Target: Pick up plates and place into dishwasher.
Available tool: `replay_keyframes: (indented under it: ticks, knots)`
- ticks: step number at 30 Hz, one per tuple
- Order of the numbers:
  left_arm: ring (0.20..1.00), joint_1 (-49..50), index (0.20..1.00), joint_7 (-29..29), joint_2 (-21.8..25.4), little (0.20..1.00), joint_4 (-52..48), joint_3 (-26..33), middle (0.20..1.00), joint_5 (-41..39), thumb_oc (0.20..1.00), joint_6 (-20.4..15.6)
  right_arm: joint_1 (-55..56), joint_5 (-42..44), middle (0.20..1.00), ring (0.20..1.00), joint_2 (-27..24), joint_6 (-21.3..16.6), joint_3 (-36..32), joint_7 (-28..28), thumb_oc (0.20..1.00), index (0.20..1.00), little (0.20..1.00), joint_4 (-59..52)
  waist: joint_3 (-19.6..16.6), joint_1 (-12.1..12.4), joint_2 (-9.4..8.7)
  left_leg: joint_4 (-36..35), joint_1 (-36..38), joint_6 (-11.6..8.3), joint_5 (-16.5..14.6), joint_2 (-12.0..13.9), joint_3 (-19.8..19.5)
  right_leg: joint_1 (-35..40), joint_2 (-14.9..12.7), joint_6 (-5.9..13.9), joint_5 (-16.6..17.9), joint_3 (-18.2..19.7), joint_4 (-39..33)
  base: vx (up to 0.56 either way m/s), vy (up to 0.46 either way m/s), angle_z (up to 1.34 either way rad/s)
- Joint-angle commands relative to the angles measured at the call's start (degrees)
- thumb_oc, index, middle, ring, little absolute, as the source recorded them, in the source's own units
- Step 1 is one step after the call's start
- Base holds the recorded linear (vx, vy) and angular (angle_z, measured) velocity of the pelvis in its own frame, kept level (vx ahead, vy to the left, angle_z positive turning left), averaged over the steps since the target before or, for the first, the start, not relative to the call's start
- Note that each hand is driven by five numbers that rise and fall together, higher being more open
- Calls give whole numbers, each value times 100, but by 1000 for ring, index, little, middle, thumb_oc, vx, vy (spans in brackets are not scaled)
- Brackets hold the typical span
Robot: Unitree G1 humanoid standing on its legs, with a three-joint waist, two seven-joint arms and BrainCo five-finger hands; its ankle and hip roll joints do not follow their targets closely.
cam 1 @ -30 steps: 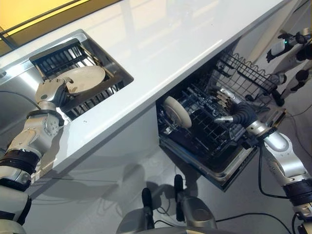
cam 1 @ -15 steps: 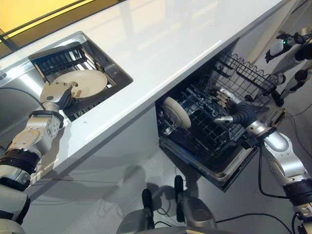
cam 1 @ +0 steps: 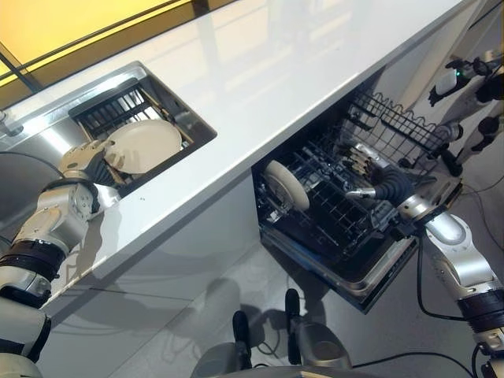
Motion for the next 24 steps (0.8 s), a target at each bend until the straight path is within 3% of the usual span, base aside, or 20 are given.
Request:
replay_keyframes:
  ticks: [1, 7, 9, 14, 17, 24]
  knots:
    - [1000, -803, 1000, 397, 366, 1000, 72, 194, 1000, -8, 1000, -44, -260, 63, 1000, 1000, -336, -213, -77, -5, 1000, 1000, 1000, -482, -32, 24, 76, 250, -261, -22, -592, -70, 42, 10, -297, 740, -787, 55, 308, 0, 0, 0]
    - [1000, -945, 1000, 1127, 524, 1000, 117, 82, 1000, 176, 1000, -206, -240, 76, 1000, 1000, -351, -243, -69, 54, 1000, 1000, 1000, -451, -9, -3, 62, 255, -283, -17, -588, -77, 57, -23, -292, 722, -785, 87, 325, 0, 0, 0]
    - [1000, -1007, 1000, 2146, 617, 1000, 170, 191, 1000, -227, 1000, -161, -205, 128, 1000, 1000, -393, -269, -62, 74, 1000, 1000, 1000, -414, -6, -6, 31, 249, -283, -24, -591, -71, 69, -37, -289, 726, -775, 106, 323, 0, 0, 0]
    - [1000, -1030, 1000, 3332, 461, 1000, 320, 720, 1000, -547, 1000, -539, -195, 75, 1000, 1000, -330, -251, -31, 146, 1000, 1000, 1000, -351, 43, -28, -18, 261, -313, -31, -596, -67, 97, -91, -279, 716, -781, 151, 352, 10, 8, 0]
    - [1000, -1320, 1000, 3361, 378, 1000, 430, 688, 1000, -803, 1000, -493, -321, 16, 1000, 1000, -318, -208, 43, 159, 1000, 1000, 1000, -297, 111, -78, -45, 261, -379, -37, -592, -56, 119, -200, -261, 711, -778, 205, 389, -10, 59, 0]
    - [1000, -2176, 1000, 2733, 222, 1000, 773, 150, 1000, -1219, 1000, 280, -738, 36, 1000, 1000, -454, 101, 220, 137, 1000, 1000, 1000, -174, 443, -209, -174, 414, -674, 1, -622, -49, 216, -564, -226, 726, -706, 401, 477, -36, 64, -9]
